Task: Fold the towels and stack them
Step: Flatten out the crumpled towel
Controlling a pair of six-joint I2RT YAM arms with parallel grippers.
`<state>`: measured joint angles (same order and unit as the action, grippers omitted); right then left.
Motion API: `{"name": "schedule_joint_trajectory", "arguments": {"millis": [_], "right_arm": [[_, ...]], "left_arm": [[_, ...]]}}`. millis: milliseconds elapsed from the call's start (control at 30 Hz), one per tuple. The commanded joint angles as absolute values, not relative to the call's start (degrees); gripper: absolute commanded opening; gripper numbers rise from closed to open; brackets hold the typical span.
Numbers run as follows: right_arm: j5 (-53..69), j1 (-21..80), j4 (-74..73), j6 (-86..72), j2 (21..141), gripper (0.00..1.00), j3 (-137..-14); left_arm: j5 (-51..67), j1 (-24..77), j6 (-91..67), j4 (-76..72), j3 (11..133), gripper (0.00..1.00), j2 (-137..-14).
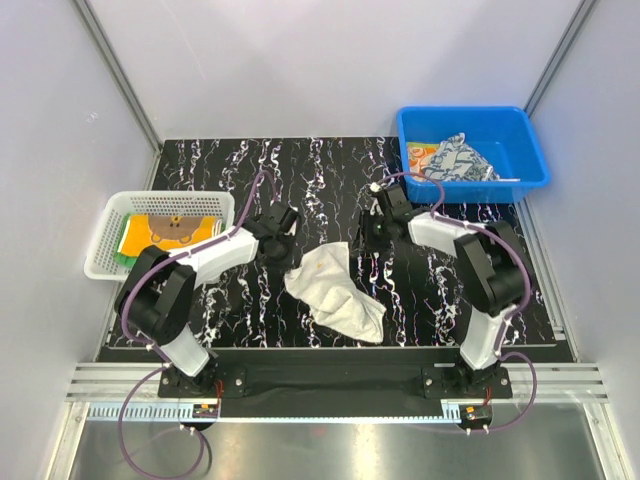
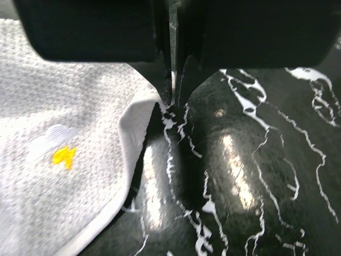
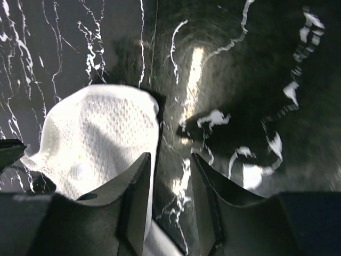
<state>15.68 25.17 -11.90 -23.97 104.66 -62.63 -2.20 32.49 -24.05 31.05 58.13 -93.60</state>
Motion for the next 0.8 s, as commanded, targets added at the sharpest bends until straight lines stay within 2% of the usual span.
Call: {"name": "schedule_joint_trajectory", "arguments": {"millis": [0,400,767], "right_arm": [[20.48,25.49,-7.56,-22.06,107.91,0.43,-67.05],[16.08,26.89,-6.77,-15.48,116.71,0.4,-71.54],[16.43,27.6,-7.64,-14.06,116.1,0.34,-70.04]], "left_arm": [[-2.02,32.34,-26.1,25.23,57.22,0.0,-92.02],[-2.02,32.26,-25.75,25.31,57.66,0.0,-92.02],[-1.85,32.26,-25.49,25.49,58.27,0.0,-92.11]]}}
